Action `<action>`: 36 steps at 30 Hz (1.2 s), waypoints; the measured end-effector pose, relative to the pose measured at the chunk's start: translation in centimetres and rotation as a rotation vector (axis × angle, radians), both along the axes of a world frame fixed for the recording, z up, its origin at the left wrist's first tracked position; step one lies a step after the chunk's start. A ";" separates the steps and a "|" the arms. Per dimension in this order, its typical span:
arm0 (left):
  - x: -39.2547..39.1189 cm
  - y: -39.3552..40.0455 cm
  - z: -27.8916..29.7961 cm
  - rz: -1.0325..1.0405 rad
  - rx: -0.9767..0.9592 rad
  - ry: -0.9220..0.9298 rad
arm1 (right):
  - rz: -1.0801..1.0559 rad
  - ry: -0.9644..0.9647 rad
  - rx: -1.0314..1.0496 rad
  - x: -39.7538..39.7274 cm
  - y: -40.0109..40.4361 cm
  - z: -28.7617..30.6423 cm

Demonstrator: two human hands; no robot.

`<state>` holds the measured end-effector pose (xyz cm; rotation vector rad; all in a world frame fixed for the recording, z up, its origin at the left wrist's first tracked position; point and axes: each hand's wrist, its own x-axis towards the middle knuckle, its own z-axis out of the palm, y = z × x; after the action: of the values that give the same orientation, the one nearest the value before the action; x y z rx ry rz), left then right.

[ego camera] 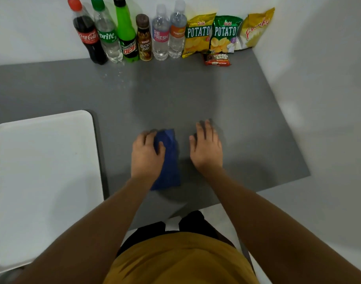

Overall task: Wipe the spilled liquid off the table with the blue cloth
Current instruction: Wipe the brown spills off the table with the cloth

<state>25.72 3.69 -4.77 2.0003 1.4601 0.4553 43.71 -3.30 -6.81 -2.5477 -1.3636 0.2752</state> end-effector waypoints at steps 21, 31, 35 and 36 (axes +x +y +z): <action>-1.4 4.2 -4.4 0.019 0.183 0.417 | -0.054 -0.055 -0.072 5.0 -3.2 -3.2; 5.6 4.7 -4.0 -0.125 0.222 0.411 | -0.056 -0.038 -0.064 5.1 -3.2 -3.1; 4.8 0.3 -3.9 -0.227 0.217 0.392 | -0.040 -0.037 -0.088 5.3 -3.1 -2.9; 4.2 -0.9 -3.8 -0.234 0.203 0.392 | -0.036 -0.042 -0.082 5.2 -3.1 -2.8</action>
<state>29.96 2.80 -8.62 2.4948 1.4192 0.1159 48.91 -6.43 -9.57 -2.6572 -1.3458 0.2782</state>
